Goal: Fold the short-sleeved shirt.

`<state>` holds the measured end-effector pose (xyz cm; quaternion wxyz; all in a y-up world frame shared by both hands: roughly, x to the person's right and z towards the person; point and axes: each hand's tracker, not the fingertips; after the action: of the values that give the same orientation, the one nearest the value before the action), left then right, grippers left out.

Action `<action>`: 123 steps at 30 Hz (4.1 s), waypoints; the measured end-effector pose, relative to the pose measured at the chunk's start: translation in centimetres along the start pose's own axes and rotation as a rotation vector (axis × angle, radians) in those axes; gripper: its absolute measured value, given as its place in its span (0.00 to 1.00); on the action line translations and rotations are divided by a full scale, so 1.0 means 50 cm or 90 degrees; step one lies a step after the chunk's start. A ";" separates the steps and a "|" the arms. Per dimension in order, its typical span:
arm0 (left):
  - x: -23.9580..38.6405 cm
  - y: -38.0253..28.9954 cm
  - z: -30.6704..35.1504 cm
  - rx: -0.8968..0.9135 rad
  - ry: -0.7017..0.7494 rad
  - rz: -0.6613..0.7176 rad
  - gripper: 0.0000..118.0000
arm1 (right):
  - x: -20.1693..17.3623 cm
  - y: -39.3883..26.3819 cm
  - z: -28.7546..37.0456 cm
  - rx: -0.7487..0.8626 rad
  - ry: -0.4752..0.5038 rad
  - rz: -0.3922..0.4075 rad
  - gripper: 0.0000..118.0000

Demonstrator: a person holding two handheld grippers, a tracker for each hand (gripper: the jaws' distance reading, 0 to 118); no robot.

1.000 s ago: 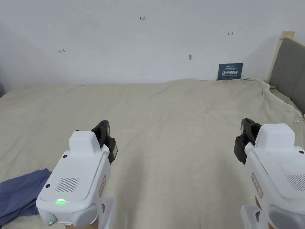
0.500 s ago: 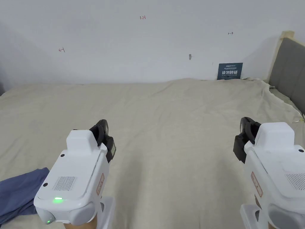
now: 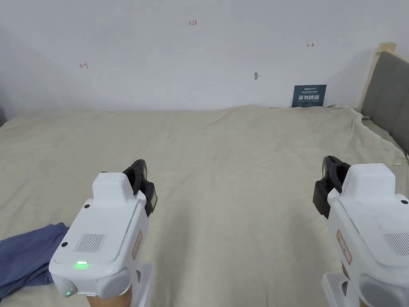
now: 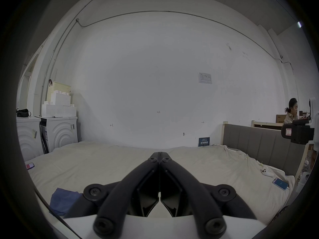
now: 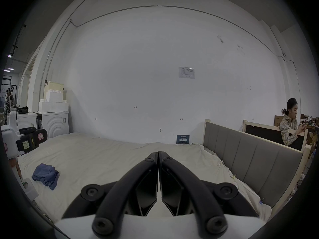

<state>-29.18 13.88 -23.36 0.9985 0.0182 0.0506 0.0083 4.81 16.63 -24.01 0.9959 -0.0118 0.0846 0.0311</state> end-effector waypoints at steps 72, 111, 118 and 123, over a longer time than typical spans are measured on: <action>0.002 -0.005 0.002 0.015 0.022 -0.012 1.00 | 0.008 -0.001 0.012 0.014 -0.010 -0.014 1.00; 0.000 0.003 0.010 0.017 0.025 -0.011 1.00 | 0.003 0.000 0.011 0.013 -0.016 -0.012 1.00; 0.002 0.005 0.011 0.017 0.023 -0.015 1.00 | 0.000 -0.001 0.009 0.006 -0.018 -0.009 1.00; 0.003 0.005 0.012 0.017 0.022 -0.016 1.00 | 0.001 -0.001 0.009 -0.003 -0.015 -0.016 1.00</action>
<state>-28.99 14.10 -22.75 0.9972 0.0304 0.0683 -0.0049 4.95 16.62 -23.58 0.9971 -0.0147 0.0728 0.0190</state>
